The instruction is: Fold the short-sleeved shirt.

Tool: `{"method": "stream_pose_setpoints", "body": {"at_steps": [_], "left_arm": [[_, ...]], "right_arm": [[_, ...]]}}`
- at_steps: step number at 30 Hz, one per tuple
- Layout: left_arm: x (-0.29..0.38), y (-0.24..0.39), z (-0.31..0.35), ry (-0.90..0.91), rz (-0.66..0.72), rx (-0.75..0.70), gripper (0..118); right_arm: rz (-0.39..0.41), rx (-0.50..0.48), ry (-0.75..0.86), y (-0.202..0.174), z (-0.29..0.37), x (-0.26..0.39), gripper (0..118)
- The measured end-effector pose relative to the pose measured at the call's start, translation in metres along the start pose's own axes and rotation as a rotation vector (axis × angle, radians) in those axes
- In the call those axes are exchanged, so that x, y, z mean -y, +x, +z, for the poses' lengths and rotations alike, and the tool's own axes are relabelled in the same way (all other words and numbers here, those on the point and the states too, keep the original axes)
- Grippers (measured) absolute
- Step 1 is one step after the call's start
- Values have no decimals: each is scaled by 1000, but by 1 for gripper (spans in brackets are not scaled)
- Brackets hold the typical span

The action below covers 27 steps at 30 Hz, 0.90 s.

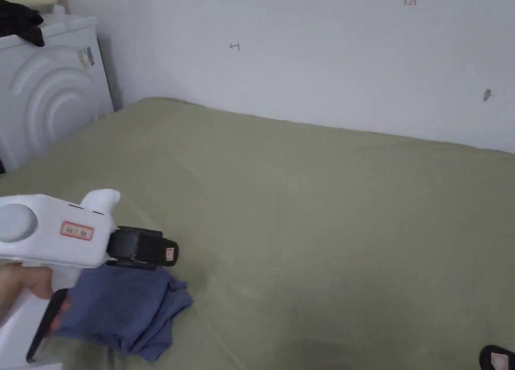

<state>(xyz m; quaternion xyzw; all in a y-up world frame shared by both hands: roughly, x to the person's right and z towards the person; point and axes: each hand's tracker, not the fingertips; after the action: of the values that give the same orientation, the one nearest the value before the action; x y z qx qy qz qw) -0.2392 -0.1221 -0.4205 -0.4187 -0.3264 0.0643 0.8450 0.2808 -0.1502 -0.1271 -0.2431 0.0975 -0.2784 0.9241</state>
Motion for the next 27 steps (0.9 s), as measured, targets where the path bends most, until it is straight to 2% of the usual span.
{"method": "stream_pose_setpoints", "body": {"at_steps": [1,2,3,4,5,7,8,10,12,15,18,27], "left_arm": [[7,32,-4,49,-14,60,61],[14,64,-8,105,6,100,32],[22,93,-13,145,91,145,11],[27,120,-14,203,82,152,6],[33,151,-14,291,41,126,6],[41,203,-12,383,-123,-36,6],[46,218,-16,473,-150,-158,6],[54,244,-16,556,-199,-212,6],[64,265,-17,647,-217,-275,6],[67,281,-15,656,-363,-327,6],[66,289,-10,649,-346,-307,6],[59,297,-4,633,-356,-292,6]], "right_arm": [[64,64,44,-13,6,-5,6],[125,145,95,-27,11,-9,6],[169,218,148,-39,16,-11,6],[218,299,197,-49,20,-12,6],[272,374,248,-57,24,-12,6],[352,502,345,-77,31,-9,6],[379,547,384,-85,35,-8,6],[404,651,472,-88,39,-4,6],[429,650,511,-93,45,-2,6],[454,650,517,-97,48,-1,6],[486,663,528,-103,49,0,6],[462,671,539,-96,59,-13,6]]}}
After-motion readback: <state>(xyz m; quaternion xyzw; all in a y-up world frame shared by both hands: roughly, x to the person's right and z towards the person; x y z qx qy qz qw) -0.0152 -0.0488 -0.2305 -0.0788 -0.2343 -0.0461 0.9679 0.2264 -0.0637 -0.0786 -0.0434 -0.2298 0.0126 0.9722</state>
